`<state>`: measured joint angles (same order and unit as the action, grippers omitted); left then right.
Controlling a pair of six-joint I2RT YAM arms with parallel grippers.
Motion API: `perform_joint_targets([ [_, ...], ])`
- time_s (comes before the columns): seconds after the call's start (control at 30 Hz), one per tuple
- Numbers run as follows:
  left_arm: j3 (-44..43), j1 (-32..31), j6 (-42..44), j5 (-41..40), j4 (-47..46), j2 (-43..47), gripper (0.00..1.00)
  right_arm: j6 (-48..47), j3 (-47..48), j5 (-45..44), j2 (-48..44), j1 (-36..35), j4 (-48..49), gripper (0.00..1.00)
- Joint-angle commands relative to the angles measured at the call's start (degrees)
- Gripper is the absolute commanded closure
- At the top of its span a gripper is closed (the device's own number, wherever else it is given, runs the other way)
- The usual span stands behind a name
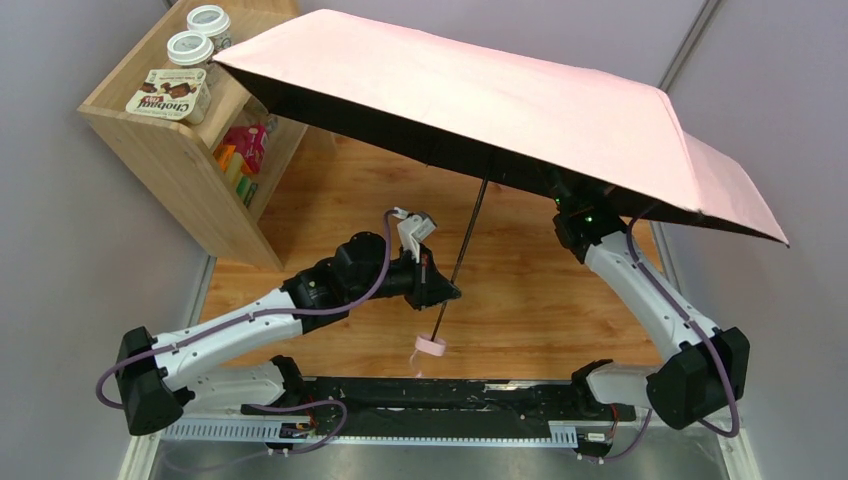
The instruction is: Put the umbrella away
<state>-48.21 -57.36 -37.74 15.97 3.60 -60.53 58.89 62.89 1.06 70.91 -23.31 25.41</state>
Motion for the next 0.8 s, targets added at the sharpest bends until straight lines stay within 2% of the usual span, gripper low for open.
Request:
perform_joint_targets([
  [0.0, -6.98, 1.29, 8.89, -10.16, -2.21, 0.24, 1.00, -8.70, 8.98, 2.64, 3.96, -2.27, -16.69, 0.67],
  [0.07, -8.31, 1.29, 10.13, -12.09, -0.08, -0.11, 1.00, -9.41, 12.15, -0.08, 5.19, -2.35, -21.34, 0.47],
  [0.2, -9.80, 1.20, 10.93, -15.25, 0.88, -0.72, 1.00, -9.76, 14.97, -5.88, 5.81, -3.14, -30.05, 0.24],
  [0.27, -10.76, 1.29, 11.28, -15.79, 2.64, -1.52, 1.00, -12.03, 17.43, -10.27, 5.90, -4.63, -35.05, 0.16],
  [0.4, -11.04, 1.29, 10.67, -19.56, 3.87, -2.13, 1.00, -16.35, 19.19, -20.02, 4.85, -8.59, -38.76, 0.12],
  [0.6, -10.68, 1.11, 9.96, -22.20, 4.49, -2.13, 1.00, -20.48, 22.00, -33.82, 5.11, -13.16, -37.02, 0.11],
  [0.77, -10.94, 0.32, 9.87, -24.05, 5.19, -2.57, 1.00, -22.14, 31.21, -41.83, 10.98, -14.57, -39.55, 0.15],
])
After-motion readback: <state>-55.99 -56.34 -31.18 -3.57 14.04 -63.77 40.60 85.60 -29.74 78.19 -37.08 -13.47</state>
